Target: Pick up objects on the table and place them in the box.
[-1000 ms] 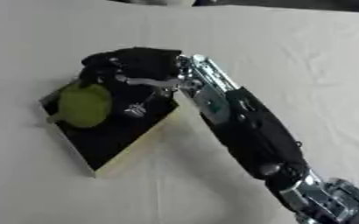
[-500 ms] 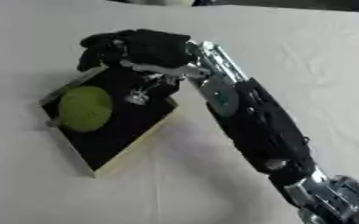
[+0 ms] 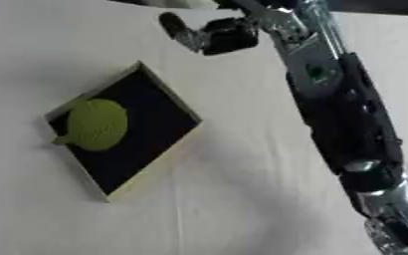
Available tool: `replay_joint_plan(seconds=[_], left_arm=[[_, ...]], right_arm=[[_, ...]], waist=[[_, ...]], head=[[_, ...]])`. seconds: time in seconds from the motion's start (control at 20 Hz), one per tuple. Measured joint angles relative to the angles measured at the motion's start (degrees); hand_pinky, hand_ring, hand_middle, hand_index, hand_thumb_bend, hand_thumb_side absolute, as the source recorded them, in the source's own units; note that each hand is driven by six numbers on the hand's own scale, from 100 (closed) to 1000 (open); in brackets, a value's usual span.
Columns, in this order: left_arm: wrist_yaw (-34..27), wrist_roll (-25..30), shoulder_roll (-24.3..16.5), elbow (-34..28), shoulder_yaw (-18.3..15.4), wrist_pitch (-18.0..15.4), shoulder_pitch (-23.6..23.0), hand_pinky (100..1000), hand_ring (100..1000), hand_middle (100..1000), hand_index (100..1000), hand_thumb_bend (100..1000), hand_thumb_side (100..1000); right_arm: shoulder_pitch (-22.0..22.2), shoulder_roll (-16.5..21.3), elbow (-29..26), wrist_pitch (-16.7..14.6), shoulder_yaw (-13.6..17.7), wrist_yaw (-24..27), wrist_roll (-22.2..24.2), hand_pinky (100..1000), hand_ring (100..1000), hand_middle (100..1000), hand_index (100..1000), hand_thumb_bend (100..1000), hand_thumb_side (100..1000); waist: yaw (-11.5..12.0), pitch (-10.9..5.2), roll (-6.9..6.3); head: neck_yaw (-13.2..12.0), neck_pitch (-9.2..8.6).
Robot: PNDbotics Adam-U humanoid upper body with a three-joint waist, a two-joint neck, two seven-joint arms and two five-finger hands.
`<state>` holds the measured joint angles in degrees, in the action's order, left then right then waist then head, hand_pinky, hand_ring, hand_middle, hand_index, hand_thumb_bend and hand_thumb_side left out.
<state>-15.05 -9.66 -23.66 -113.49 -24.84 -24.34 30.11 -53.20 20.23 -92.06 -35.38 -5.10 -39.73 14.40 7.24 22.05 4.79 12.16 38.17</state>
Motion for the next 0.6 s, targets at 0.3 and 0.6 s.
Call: replay_joint_plan(seconds=[0.3,0.6], left_arm=[[0.0,1.0,0.0,0.0,-0.1,0.1,-0.8,624,637,564,714,100,474],[0.0,1.5,0.0,0.0,-0.4,0.1,-1.1,623,637,563,713,100,477]], right_arm=[[6.0,5.8,-7.2,5.1,7.0,5.1,-5.1,761,909,723,831,100,142],[13.4,8.3,-14.9,10.3,12.0,10.4,-10.3,763,948,768,854,100,402]], waist=[[-0.2,0.26,-0.66],[-0.9,0.65,-1.3]], head=[[-1.5,-0.42],[-2.7,-1.02]])
